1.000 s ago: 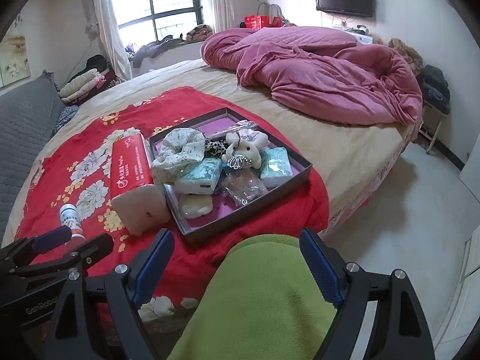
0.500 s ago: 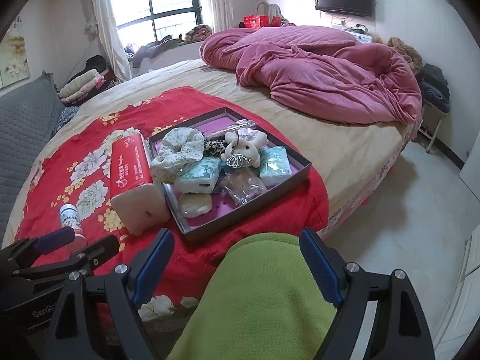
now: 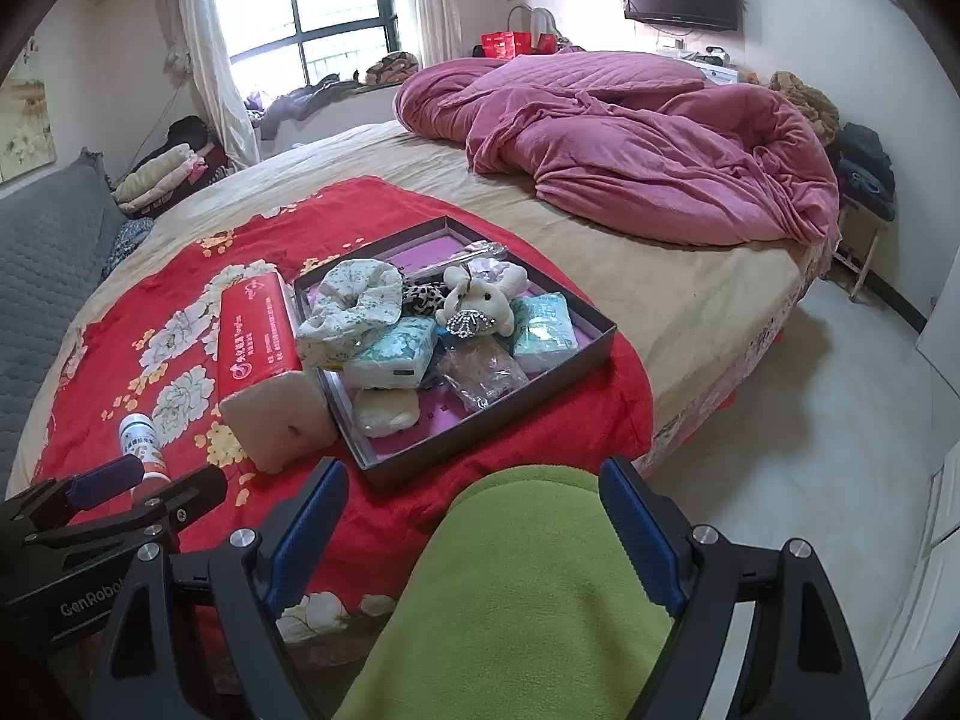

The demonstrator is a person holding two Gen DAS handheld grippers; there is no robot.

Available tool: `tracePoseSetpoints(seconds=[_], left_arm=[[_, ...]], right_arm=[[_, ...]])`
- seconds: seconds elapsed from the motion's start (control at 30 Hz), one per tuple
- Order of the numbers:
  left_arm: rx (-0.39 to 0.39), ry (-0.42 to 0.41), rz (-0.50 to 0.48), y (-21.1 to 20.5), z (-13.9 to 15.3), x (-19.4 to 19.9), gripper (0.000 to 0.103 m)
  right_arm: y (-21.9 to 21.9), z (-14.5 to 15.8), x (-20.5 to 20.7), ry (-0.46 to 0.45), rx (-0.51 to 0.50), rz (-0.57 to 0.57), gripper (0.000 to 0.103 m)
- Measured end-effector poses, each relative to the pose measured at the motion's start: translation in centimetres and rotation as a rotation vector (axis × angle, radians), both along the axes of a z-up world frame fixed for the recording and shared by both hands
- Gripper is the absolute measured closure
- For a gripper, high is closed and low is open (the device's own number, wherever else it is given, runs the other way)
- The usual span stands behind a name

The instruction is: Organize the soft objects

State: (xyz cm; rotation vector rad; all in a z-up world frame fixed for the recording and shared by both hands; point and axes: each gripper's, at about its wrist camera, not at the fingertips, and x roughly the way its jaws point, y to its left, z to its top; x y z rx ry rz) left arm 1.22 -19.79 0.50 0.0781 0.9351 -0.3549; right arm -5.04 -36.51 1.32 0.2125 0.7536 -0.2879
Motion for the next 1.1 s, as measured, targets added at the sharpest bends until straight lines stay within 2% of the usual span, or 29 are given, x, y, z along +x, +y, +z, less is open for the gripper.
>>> tracePoseSetpoints(seconds=[0.7, 1.1], left_arm=[[0.01, 0.034, 0.056, 1.3, -0.4, 1.0, 0.022], [0.017, 0.019, 0.03, 0.7, -0.2, 0.8, 0.022]], right_arm=[[-0.4, -0.4, 0.1, 0.018, 0.021, 0.0, 0.018], [-0.3, -0.4, 0.1, 0.014, 0.016, 0.008, 0.018]])
